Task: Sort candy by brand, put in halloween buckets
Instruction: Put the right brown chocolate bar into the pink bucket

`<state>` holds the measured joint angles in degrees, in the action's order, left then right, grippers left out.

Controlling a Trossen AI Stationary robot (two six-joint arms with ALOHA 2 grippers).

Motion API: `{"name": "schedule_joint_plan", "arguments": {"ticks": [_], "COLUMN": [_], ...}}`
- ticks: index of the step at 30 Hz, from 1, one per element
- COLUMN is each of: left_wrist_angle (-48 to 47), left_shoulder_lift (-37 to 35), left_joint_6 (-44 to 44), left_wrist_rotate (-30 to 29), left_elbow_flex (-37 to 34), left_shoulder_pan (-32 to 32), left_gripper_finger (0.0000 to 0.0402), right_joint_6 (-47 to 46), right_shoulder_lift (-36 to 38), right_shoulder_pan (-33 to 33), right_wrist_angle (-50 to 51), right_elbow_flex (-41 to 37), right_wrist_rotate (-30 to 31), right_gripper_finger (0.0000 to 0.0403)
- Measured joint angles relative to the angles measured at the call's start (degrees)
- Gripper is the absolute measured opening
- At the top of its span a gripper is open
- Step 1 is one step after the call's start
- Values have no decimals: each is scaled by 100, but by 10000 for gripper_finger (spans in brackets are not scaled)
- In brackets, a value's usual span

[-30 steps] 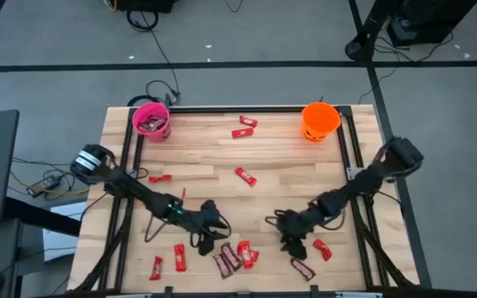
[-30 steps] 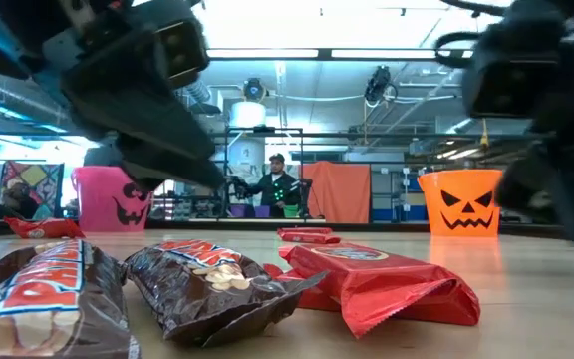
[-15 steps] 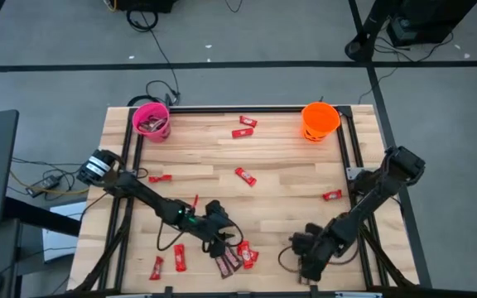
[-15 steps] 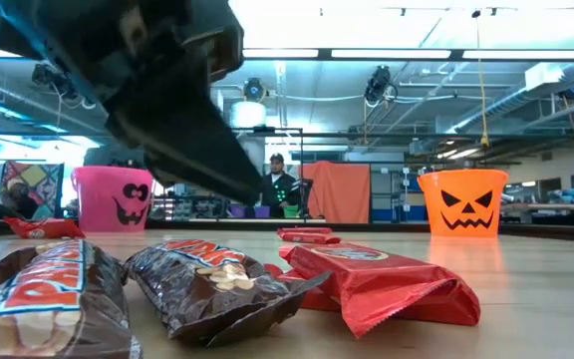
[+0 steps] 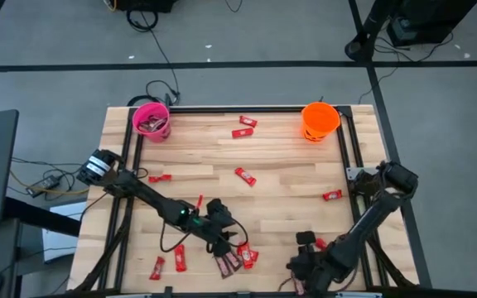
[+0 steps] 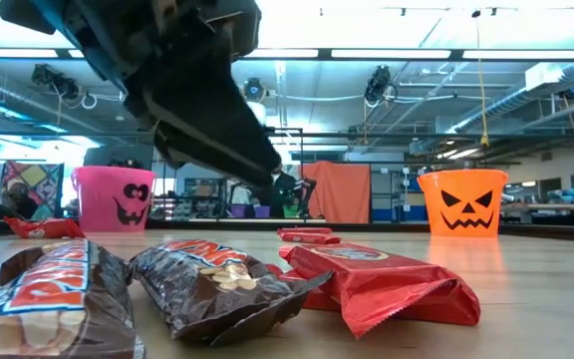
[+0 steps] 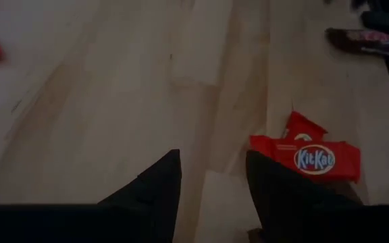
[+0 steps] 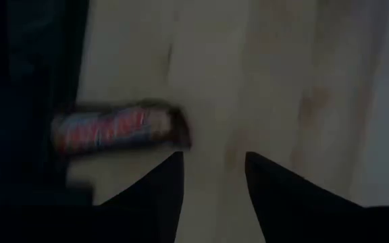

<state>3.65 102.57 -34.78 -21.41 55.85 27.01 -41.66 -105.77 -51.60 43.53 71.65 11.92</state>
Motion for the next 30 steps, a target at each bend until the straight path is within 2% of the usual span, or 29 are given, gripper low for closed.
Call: {"name": "schedule_joint_plan", "arguments": {"ticks": [7, 11, 14, 17, 21, 26, 30], "left_wrist_angle": [-238, -235, -238, -250, -281, -374, -424], "left_shoulder_lift": [-21, -25, -25, -25, -25, -25, -27], "left_joint_6": [30, 32, 34, 36, 38, 19, -13], "left_wrist_rotate": [-18, -10, 7, 8, 11, 17, 19], "left_elbow_flex": [-10, -10, -10, -10, -10, -12, -12], "left_shoulder_pan": [-33, -37, -33, -33, -40, -40, -40], "left_gripper_finger": [173, 173, 173, 173, 173, 173, 173], "right_joint_6": [2796, 4435, 5677, 6693, 7408, 7565, 7680], "right_shoulder_lift": [251, 137, 27, -23, -65, -289, -554], "right_shoulder_pan": [-349, -360, -360, -378, -365, -284, -238], "right_wrist_angle": [-24, -133, -194, -249, -679, -1297, -1269], "right_elbow_flex": [69, 69, 64, 64, 64, 64, 67], "right_wrist_rotate": [151, -150, -256, -88, 89, -384, -629], "right_gripper_finger": [170, 173, 182, 201, 239, 281, 287]}}
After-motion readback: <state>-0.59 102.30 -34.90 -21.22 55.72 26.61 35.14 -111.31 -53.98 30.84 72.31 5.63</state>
